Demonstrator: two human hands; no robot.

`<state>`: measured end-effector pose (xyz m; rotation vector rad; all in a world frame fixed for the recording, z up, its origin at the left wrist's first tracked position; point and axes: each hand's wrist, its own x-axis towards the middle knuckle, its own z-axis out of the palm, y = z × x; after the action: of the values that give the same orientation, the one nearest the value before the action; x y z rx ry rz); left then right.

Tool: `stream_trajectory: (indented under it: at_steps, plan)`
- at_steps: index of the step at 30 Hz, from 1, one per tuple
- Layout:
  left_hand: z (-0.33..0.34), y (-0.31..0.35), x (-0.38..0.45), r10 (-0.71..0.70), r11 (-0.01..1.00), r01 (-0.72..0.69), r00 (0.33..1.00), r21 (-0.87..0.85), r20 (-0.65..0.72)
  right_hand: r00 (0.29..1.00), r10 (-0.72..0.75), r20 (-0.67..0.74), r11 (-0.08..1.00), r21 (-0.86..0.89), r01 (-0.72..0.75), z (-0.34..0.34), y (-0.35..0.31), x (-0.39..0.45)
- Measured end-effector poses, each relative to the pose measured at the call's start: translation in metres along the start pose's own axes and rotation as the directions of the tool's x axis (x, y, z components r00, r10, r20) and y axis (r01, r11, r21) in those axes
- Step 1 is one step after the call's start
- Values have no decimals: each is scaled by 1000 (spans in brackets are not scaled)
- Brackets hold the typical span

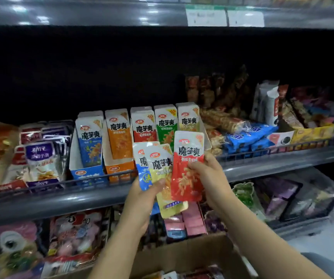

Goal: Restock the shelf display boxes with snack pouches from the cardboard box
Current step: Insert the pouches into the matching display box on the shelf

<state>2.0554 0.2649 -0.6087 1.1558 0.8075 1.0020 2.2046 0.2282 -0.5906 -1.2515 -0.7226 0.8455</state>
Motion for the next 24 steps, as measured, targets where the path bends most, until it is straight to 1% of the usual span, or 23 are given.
stream_trajectory:
  at_steps: [2, 6, 8, 10, 11, 13, 14, 16, 18, 20, 24]
  plan:
    - [-10, 10, 6, 40, 999, -42, 997, -16, -65, 996, -77, 41, 996, -34, 79, 10, -24, 19]
    - [-31, 24, 15, 74, 995, -86, 976, -52, -205, 969, -224, 102, 958, -161, 238, 40, -66, 59]
    - [-40, 29, 16, 69, 994, -87, 968, -64, -241, 952, -287, 103, 911, -278, 305, 55, -77, 81]
    - [-45, 31, 18, 54, 994, -78, 961, -78, -270, 934, -323, 152, 849, -390, 357, 71, -80, 100]
    - [-47, 32, 18, 47, 994, -73, 959, -84, -278, 925, -324, 198, 823, -423, 379, 78, -80, 107]
    - [-49, 33, 19, 35, 994, -63, 961, -95, -276, 921, -278, 273, 785, -489, 381, 91, -72, 122]
    - [-50, 34, 19, 30, 993, -58, 963, -98, -270, 927, -244, 287, 753, -545, 367, 96, -67, 130]
    - [-51, 34, 19, 27, 994, -54, 964, -93, -263, 935, -220, 277, 649, -674, 352, 101, -57, 142]
    - [-51, 34, 20, 23, 995, -49, 964, -92, -264, 938, -217, 269, 564, -750, 345, 100, -49, 150]
    - [-51, 33, 20, 8, 994, -37, 965, -107, -261, 932, -232, 277, 515, -778, 359, 97, -46, 151]
    - [-50, 32, 20, -28, 992, -4, 969, -128, -245, 894, -306, 326, 364, -828, 427, 90, -41, 153]
